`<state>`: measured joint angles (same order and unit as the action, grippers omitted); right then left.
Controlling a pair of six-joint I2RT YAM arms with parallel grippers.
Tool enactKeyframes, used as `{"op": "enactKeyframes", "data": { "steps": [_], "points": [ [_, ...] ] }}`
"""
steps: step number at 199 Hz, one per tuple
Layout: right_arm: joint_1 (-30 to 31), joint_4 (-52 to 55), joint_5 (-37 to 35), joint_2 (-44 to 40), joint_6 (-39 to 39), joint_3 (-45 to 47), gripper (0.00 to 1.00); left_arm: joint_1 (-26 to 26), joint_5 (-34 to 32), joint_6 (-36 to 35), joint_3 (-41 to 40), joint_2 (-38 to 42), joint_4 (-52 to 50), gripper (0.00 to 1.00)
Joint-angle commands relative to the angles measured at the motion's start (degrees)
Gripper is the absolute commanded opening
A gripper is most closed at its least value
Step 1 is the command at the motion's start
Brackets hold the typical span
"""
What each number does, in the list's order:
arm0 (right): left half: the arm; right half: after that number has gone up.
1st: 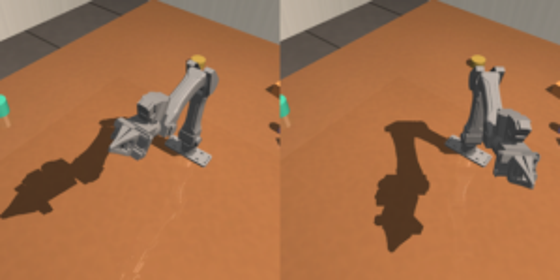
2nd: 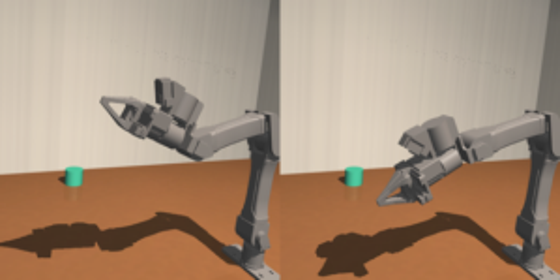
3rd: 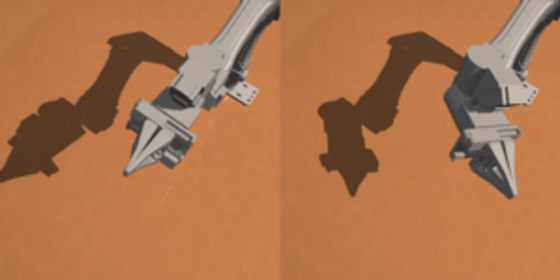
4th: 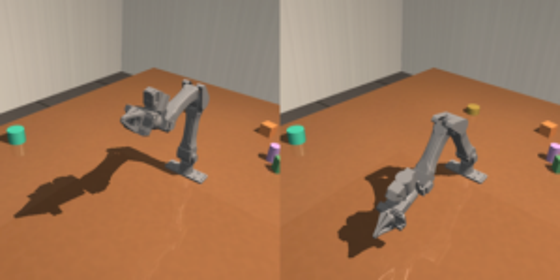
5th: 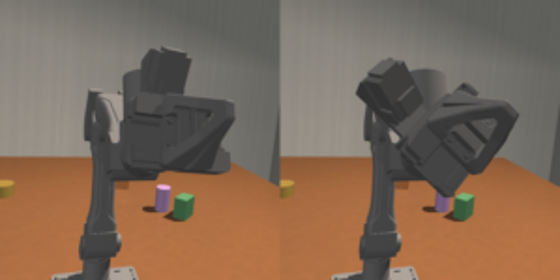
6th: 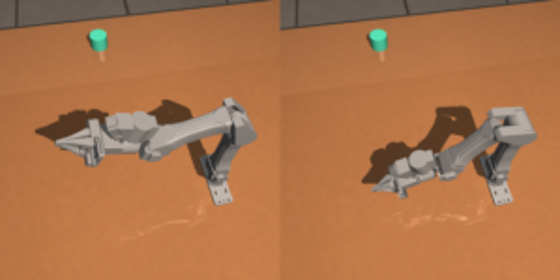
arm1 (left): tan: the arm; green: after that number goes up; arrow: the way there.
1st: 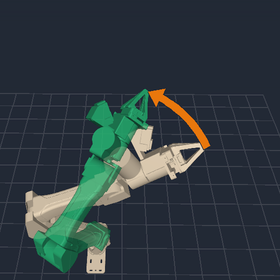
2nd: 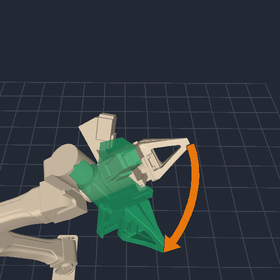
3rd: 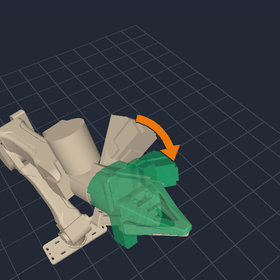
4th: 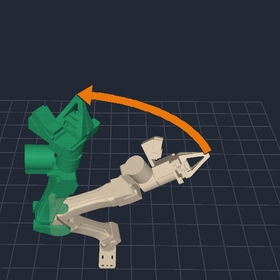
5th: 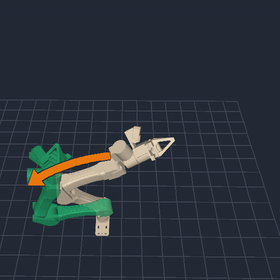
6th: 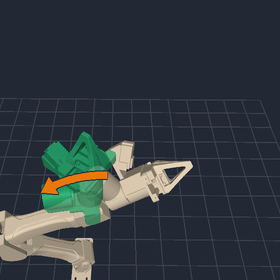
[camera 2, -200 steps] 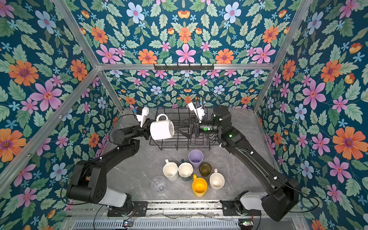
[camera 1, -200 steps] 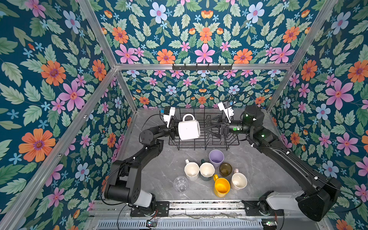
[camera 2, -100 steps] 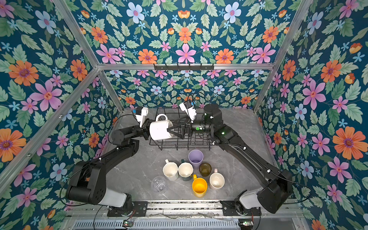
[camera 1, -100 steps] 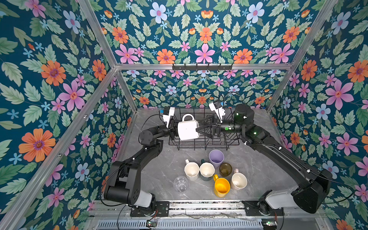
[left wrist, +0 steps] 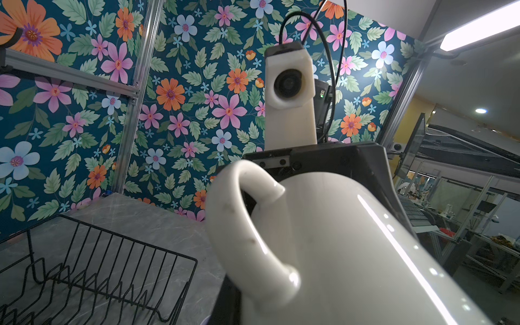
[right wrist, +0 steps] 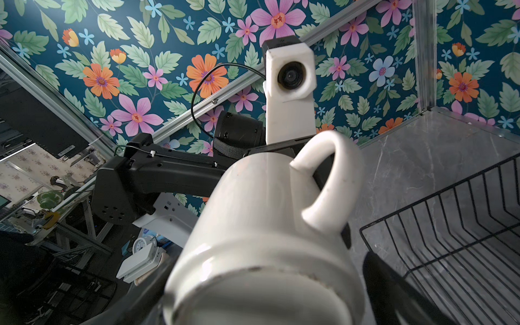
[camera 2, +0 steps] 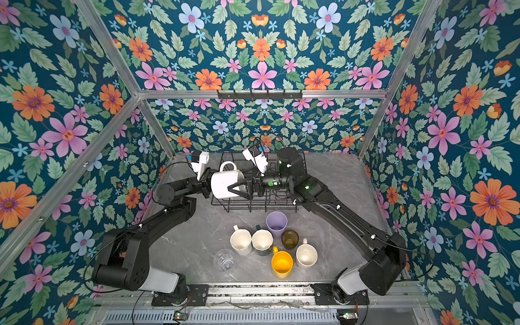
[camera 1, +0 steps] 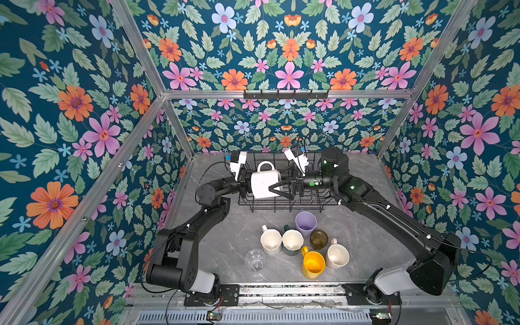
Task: Load cups into a dish rack
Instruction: Place the cup upside down at the dish rack.
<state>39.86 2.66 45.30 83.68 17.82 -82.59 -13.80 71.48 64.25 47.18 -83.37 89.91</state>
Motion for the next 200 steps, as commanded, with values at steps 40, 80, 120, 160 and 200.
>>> {"op": "enactKeyframes", "data": {
  "steps": [40,80,120,160,200],
  "points": [
    [1.20,1.68,-2.92,1.57,-1.21,-1.88,0.95,0.05,-0.74,0.07,-0.07,0.67,2.03,0.00],
    [1.36,1.96,-3.54,2.25,-0.86,-2.36,0.89,0.03,-0.58,-0.09,-0.10,0.78,1.63,0.00],
    [1.52,2.66,-4.00,3.11,-0.75,-2.91,0.78,0.00,-0.17,-0.50,-0.16,1.07,0.93,0.00],
    [1.88,3.49,-4.21,3.85,-0.99,-3.59,0.66,0.00,-0.07,-1.88,-0.22,1.46,-1.10,0.00],
    [1.95,4.30,-4.81,4.52,-1.12,-4.14,0.54,0.00,0.10,-3.15,-0.17,2.06,-2.85,0.00]
  ]
}}
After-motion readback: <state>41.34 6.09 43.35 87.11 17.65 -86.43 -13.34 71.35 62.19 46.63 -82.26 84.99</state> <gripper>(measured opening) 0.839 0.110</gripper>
